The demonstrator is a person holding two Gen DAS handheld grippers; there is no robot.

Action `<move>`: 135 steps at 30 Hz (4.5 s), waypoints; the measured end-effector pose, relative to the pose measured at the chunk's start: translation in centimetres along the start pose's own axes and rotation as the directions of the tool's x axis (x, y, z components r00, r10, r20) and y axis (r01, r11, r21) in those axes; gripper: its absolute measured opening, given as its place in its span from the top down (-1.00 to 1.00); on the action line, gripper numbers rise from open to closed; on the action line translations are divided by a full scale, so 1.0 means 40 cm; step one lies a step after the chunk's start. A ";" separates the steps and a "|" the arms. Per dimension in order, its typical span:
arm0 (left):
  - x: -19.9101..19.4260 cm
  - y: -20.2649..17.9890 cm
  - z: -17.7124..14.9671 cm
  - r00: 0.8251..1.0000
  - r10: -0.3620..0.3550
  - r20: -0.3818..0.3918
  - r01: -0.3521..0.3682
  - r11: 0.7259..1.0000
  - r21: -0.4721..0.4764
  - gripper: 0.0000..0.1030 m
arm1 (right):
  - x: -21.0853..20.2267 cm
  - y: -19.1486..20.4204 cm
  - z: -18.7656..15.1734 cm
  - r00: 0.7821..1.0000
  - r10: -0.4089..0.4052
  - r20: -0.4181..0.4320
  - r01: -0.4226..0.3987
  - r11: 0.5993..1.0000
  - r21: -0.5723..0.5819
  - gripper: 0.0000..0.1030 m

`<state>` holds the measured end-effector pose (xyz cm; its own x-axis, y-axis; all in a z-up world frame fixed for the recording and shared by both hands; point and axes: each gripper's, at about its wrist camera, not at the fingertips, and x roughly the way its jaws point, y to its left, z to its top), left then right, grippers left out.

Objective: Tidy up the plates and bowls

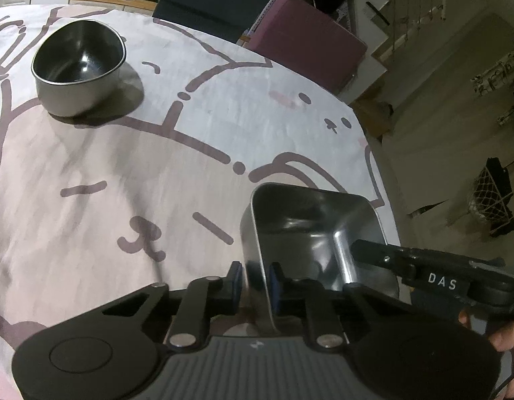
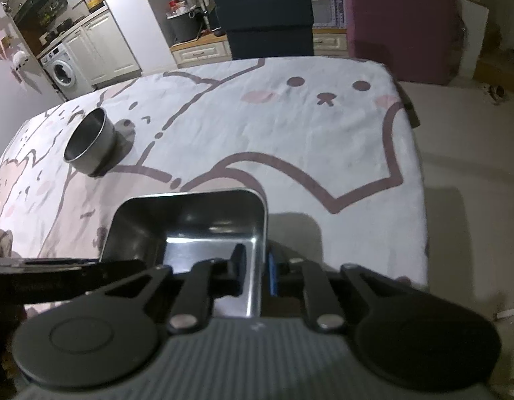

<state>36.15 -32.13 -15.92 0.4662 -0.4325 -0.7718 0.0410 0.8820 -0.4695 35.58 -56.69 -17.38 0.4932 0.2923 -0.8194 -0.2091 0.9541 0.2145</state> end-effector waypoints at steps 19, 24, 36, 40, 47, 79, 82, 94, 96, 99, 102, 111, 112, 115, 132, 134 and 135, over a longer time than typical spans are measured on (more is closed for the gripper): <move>-0.133 -0.041 0.032 0.999 0.017 0.050 -0.023 0.994 0.109 0.84 | -0.101 0.087 -0.039 0.994 -0.081 0.069 0.082 0.997 -0.008 0.87; -0.257 -0.053 0.032 0.996 -0.019 0.093 0.006 0.990 0.138 0.84 | -0.215 0.163 -0.044 0.986 -0.105 0.131 0.107 0.994 -0.011 0.87; -0.522 0.025 -0.018 0.989 -0.048 0.143 0.021 0.983 0.180 0.84 | -0.413 0.392 -0.102 0.967 -0.111 0.231 0.120 0.992 -0.025 0.86; -0.582 0.079 -0.039 0.988 -0.030 0.150 0.003 0.984 0.177 0.84 | -0.420 0.464 -0.133 0.968 -0.088 0.236 0.101 0.994 -0.043 0.85; -0.673 0.182 -0.077 0.986 -0.005 0.166 -0.023 0.985 0.170 0.83 | -0.411 0.582 -0.185 0.970 -0.047 0.237 0.063 0.996 -0.064 0.84; -0.522 0.353 -0.191 0.993 0.114 -0.012 -0.110 0.977 0.185 0.90 | -0.236 0.757 -0.284 0.984 -0.175 0.031 0.177 0.955 -0.237 0.81; -0.513 0.352 -0.191 0.992 0.125 -0.017 -0.120 0.975 0.186 0.88 | -0.235 0.758 -0.281 0.983 -0.183 0.029 0.184 0.953 -0.241 0.80; -0.482 0.350 -0.200 0.987 0.156 -0.037 -0.144 0.967 0.211 0.84 | -0.203 0.768 -0.276 0.974 -0.224 -0.005 0.214 0.936 -0.278 0.79; -0.477 0.347 -0.202 0.986 0.160 -0.041 -0.147 0.964 0.221 0.84 | -0.198 0.766 -0.275 0.974 -0.227 -0.014 0.215 0.936 -0.279 0.79; -0.469 0.342 -0.204 0.984 0.170 -0.045 -0.155 0.958 0.243 0.85 | -0.185 0.757 -0.274 0.972 -0.232 -0.035 0.212 0.935 -0.285 0.79; -0.463 0.338 -0.207 0.982 0.184 -0.052 -0.165 0.952 0.257 0.85 | -0.170 0.753 -0.276 0.968 -0.242 -0.062 0.214 0.930 -0.298 0.79; -0.456 0.337 -0.210 0.978 0.197 -0.070 -0.169 0.942 0.289 0.83 | -0.125 0.749 -0.287 0.951 -0.283 -0.124 0.224 0.908 -0.354 0.78; -0.455 0.338 -0.211 0.978 0.198 -0.072 -0.169 0.942 0.289 0.82 | -0.124 0.749 -0.288 0.951 -0.282 -0.128 0.222 0.908 -0.356 0.78; -0.453 0.336 -0.214 0.976 0.203 -0.077 -0.172 0.939 0.297 0.81 | -0.117 0.748 -0.289 0.949 -0.283 -0.138 0.218 0.907 -0.361 0.78; -0.436 0.334 -0.219 0.971 0.219 -0.100 -0.178 0.932 0.317 0.74 | -0.083 0.719 -0.288 0.942 -0.283 -0.182 0.205 0.911 -0.357 0.63; -0.434 0.334 -0.218 0.970 0.220 -0.101 -0.178 0.931 0.318 0.74 | -0.081 0.712 -0.286 0.941 -0.285 -0.183 0.208 0.913 -0.352 0.56; -0.433 0.335 -0.218 0.970 0.220 -0.103 -0.177 0.932 0.317 0.73 | -0.080 0.711 -0.286 0.941 -0.285 -0.183 0.208 0.914 -0.349 0.54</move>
<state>20.91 -14.46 -12.57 0.3707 -0.2451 -0.8958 0.2355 0.9578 -0.1647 18.38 -31.24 -14.74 0.3689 -0.0086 -0.9294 -0.3831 0.9096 -0.1605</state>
